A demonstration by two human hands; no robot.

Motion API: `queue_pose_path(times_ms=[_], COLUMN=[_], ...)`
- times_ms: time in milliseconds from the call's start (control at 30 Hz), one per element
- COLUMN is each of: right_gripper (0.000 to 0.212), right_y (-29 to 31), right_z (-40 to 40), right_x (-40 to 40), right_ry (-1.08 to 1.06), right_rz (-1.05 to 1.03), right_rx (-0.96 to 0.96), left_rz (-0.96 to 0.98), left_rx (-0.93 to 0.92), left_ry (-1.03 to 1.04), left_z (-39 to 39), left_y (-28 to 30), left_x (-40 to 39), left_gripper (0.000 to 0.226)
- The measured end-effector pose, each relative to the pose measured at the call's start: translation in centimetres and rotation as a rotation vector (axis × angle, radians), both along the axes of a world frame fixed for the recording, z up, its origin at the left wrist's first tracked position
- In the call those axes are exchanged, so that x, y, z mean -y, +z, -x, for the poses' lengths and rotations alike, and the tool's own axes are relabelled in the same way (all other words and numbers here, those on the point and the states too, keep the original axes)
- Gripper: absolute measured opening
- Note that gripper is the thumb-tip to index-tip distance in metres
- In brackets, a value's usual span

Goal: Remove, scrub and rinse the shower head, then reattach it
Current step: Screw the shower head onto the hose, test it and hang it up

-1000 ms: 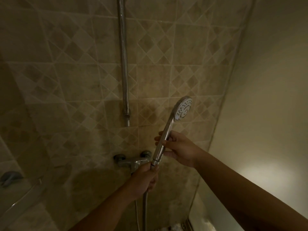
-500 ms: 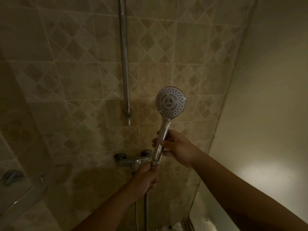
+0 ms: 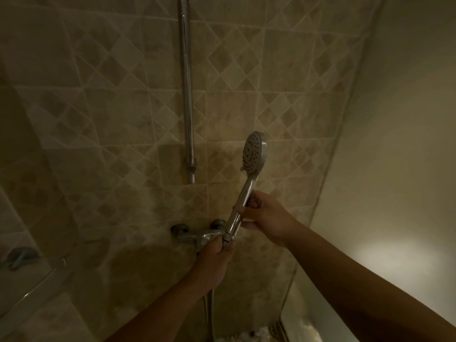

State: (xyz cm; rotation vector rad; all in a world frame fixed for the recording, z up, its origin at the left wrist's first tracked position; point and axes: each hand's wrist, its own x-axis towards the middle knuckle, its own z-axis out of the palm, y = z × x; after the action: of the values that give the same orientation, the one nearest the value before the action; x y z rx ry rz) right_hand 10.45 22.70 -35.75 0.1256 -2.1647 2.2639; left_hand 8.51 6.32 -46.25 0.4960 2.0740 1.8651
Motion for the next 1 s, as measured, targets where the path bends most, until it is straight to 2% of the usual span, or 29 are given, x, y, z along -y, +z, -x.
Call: queue_pose_path(times_ms=[100,233,400,567,700,767,900,1000], right_gripper=[0.022,0.020,0.016,0.026,0.022,0.020,0.019,0.016], right_y=[-0.2,-0.4,-1.1,-1.7,-1.6,-1.7,-1.7,-1.7], right_z=[0.3,0.1,0.2,-0.4,-0.2,-0.1,-0.3,-0.3], right_x=[0.0,-0.5,0.1,-0.6,0.3,0.5,-0.1,0.3], right_ry=[-0.047,0.042,-0.143,0.018,-0.137,-0.168,-0.027,-0.110], right_rz=[-0.083,0.148,-0.060,0.205,0.000,0.012,0.142,0.025], right_rx=[0.027,0.043,0.001,0.074,0.040,0.041,0.027,0.010], left_rz=[0.054,0.053,0.077,0.039,0.080,0.097,0.092,0.193], left_rx=[-0.030,0.004,-0.068,0.014,-0.013,-0.042,-0.015,-0.137], left_ry=[0.034,-0.059,-0.040,-0.113,-0.064,-0.052,-0.046,0.034], left_z=[0.0,0.0,-0.9,-1.1,-1.0,-0.7,-0.4,-0.5], left_y=[0.1,0.4,0.8,1.1,0.8,0.6,0.4,0.3], left_x=[0.0,0.3,0.1,0.1,-0.1,-0.2,-0.1,-0.4], left_gripper=[0.029,0.020,0.021,0.021,0.020,0.021,0.024,0.029])
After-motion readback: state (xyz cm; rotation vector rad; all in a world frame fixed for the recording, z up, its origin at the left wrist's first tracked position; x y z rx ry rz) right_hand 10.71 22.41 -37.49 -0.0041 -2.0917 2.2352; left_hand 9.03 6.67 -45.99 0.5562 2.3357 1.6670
